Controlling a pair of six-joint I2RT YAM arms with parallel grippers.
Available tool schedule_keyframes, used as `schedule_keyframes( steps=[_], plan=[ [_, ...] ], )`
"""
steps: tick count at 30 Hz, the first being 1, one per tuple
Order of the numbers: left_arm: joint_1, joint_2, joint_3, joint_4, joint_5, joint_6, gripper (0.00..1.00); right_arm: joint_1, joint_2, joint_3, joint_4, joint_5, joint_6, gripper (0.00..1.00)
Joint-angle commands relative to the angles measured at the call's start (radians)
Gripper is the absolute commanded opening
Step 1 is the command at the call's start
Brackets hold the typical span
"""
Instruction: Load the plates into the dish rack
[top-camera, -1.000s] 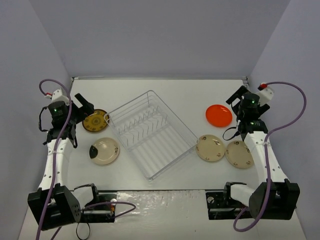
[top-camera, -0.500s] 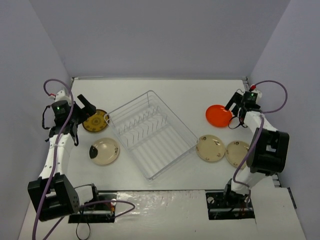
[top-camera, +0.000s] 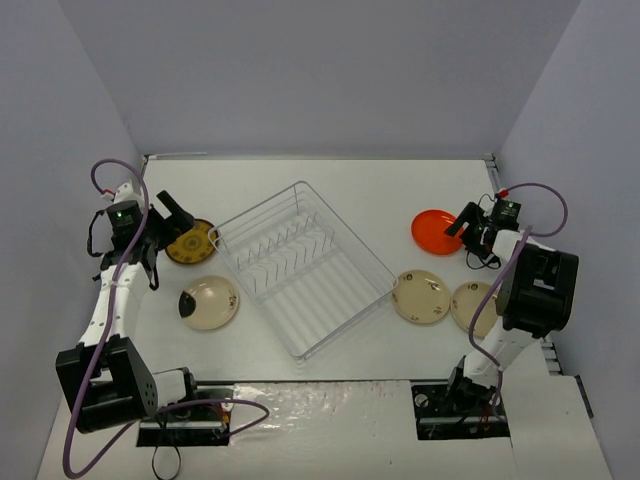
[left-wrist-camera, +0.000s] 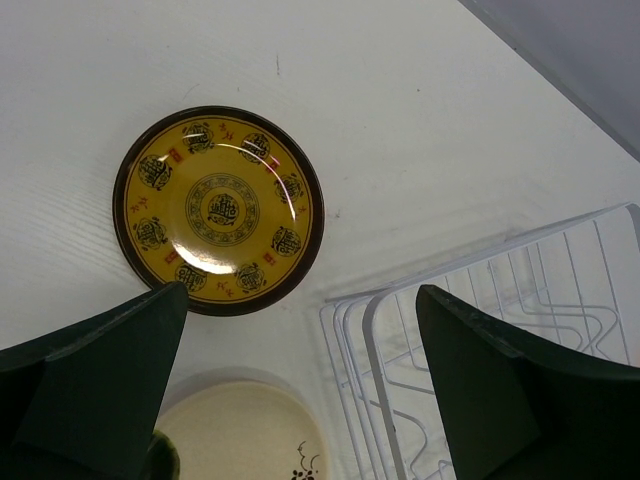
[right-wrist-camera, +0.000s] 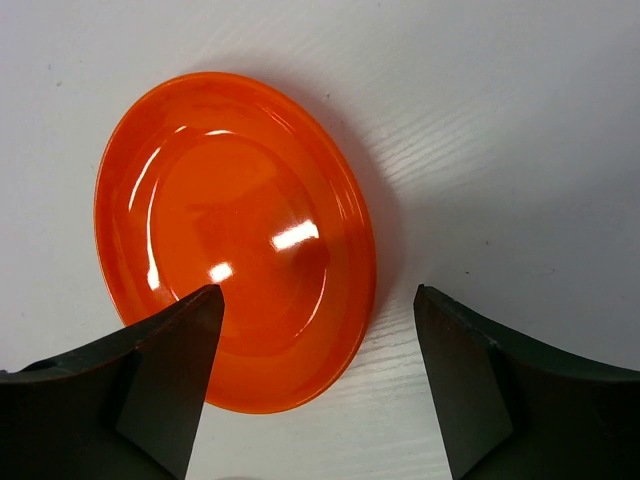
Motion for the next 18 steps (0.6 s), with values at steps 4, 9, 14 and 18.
schedule_keyframes(
  steps=[4,9,14,18],
  plan=[
    [0.001,-0.001,0.069,0.051,-0.008,-0.023,0.97,-0.023,0.029,-0.023,0.066,-0.09,0.015,0.64],
    [0.002,-0.004,0.072,0.038,-0.017,-0.025,0.97,-0.025,0.038,-0.026,0.041,-0.023,0.023,0.54],
    [0.002,-0.006,0.077,0.014,-0.045,-0.026,0.97,-0.025,0.046,-0.023,0.026,0.018,0.03,0.42],
    [0.002,-0.011,0.08,0.002,-0.064,-0.022,0.97,-0.026,0.055,-0.019,0.012,0.04,0.029,0.32]
  ],
)
